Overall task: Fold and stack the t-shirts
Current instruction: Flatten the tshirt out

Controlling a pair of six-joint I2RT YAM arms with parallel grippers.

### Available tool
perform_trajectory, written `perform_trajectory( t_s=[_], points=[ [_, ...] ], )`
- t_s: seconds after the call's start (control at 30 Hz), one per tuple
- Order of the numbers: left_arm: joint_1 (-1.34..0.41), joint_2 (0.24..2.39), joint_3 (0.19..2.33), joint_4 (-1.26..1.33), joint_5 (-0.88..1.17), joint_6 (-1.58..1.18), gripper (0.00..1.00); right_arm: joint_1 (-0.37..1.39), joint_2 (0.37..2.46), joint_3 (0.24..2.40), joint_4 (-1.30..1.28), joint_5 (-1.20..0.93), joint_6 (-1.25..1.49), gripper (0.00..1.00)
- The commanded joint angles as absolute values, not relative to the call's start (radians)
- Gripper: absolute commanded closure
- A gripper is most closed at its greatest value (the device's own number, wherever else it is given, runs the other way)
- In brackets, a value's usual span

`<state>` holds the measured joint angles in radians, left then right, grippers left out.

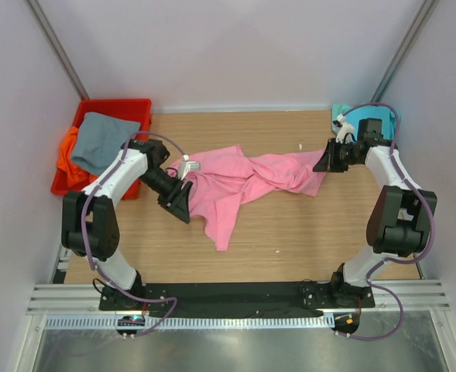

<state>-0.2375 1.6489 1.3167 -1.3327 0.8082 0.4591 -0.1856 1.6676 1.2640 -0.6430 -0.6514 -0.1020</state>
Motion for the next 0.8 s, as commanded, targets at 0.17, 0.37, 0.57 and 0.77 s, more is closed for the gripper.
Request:
perform_trajectory(
  t_s=[0.17,0.37,0.57,0.77],
  points=[
    [-0.224,1.776,1.598,-1.205,0.662,0.287,0.53,-0.190,1.666,1.279,-0.606,-0.663,-0.094,0.98],
    [-0.385,1.965,1.893,-1.088,0.358,0.252,0.54,-0.190,1.664,1.261,-0.598,-0.644,-0.095,0.99],
    [-0.549,2.141,1.982,-0.919,0.189,0.167,0.48,-0.190,1.657,1.243,-0.588,-0.634,-0.100,0.99],
    [-0.638,2.287,2.106,-0.821,-0.053,0.107,0.48,-0.190,1.649,1.235,-0.586,-0.630,-0.107,0.99]
  ],
)
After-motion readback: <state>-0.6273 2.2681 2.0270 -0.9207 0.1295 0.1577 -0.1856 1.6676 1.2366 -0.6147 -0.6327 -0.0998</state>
